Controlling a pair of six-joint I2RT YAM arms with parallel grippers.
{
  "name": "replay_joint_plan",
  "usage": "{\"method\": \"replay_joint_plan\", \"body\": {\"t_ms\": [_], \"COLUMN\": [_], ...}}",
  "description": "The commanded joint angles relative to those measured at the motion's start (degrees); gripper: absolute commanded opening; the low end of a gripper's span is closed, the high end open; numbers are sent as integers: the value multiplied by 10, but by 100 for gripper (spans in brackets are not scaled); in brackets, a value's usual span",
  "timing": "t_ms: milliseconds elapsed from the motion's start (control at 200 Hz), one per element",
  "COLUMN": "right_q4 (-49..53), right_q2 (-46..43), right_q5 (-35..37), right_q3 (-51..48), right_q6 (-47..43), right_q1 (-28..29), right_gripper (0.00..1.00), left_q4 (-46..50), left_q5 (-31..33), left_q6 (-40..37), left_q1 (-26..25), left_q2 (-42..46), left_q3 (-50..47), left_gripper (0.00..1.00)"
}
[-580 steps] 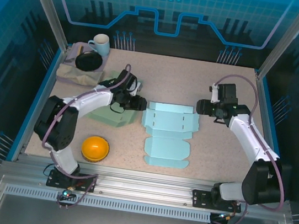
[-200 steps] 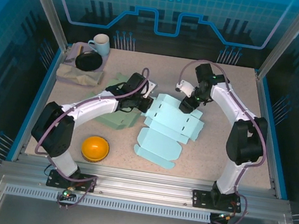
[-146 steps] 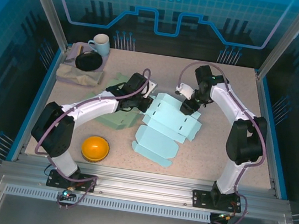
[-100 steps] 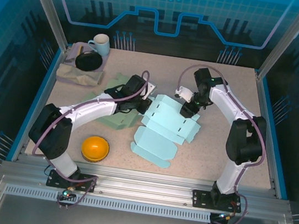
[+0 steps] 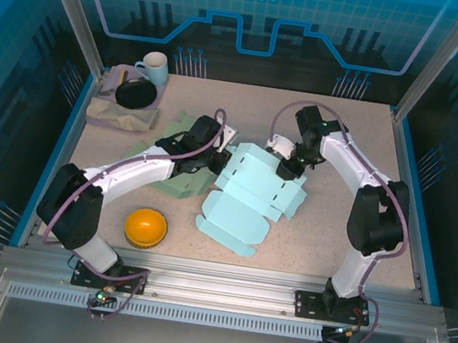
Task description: Fold the paper box
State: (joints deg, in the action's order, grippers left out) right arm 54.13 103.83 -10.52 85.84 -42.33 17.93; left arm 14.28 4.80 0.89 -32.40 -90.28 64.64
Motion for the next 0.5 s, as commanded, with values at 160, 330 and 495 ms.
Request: {"method": "replay_joint_plan", "body": {"t_ms": [160, 330, 495], "right_q4": [18, 30, 26], "right_q2": [-29, -18, -20], "right_q5": [-9, -11, 5], "right_q3": [-2, 1, -1], "right_q6": [-14, -18, -20], "right_q1": [14, 22, 24], "right_gripper": [23, 15, 0], "left_q4": [-2, 0, 2], "left_q5": [16, 19, 15], "left_q6": [-5, -7, 3], "left_q1": [-3, -4, -3], "left_q2": [-2, 0, 9], "left_q3": [8, 9, 8], "left_gripper": [0, 0, 0]}}
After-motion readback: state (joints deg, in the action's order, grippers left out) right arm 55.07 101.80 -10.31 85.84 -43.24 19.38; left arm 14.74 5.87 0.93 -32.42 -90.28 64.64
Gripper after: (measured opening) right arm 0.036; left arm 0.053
